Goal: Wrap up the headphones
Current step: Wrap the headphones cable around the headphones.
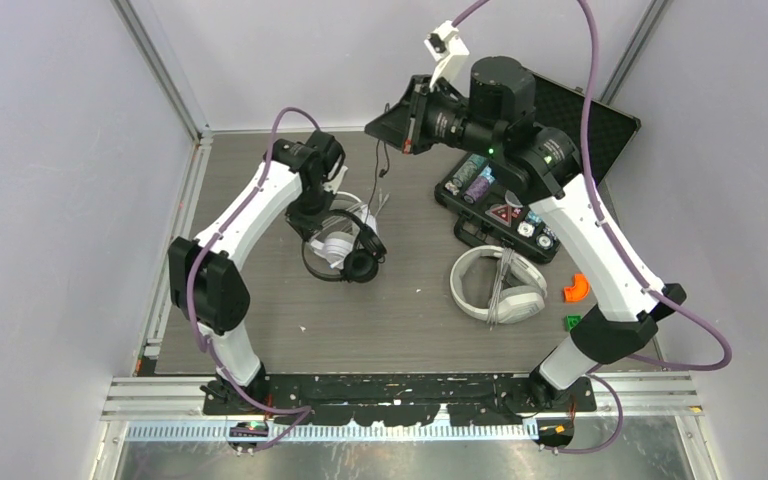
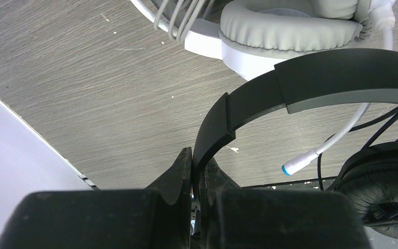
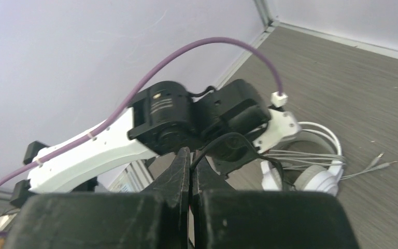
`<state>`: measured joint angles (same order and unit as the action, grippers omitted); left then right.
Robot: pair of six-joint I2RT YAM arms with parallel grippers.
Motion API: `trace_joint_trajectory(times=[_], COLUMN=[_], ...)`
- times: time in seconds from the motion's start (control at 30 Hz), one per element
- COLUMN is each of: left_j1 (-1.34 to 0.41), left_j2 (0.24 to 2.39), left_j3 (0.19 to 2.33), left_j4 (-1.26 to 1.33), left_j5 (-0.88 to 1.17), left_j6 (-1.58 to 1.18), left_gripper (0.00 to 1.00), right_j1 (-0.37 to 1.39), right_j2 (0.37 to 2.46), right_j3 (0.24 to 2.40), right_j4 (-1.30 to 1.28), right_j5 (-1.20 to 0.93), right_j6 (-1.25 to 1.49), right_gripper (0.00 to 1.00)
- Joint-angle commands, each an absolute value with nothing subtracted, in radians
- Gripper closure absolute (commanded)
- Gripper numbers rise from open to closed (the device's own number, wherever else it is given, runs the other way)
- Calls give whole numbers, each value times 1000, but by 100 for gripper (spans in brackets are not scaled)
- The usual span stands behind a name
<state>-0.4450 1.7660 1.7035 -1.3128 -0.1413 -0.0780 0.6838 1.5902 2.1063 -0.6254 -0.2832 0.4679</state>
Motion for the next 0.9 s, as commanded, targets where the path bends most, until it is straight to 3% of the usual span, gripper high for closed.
trace_joint_trajectory(times=[0.0,0.43,0.87], left_j1=[-447,-408,-350], left_j2=[1791,1858,1870], left_j3=[1743,1770,1749], left_j4=[-1294,-1278,-1223], left_j5=[-128,-123,-49], left_j6=[-112,-149,-215], left_gripper=[100,100,100], right_j1=[737,877,1004], right_j2=[1587,1565,1473], right_j3=[2138,2127,1924], right_j4=[-614,-533,-359], right_j5=[-302,-328,-362], right_j6=[485,581,763], right_gripper=[100,100,100])
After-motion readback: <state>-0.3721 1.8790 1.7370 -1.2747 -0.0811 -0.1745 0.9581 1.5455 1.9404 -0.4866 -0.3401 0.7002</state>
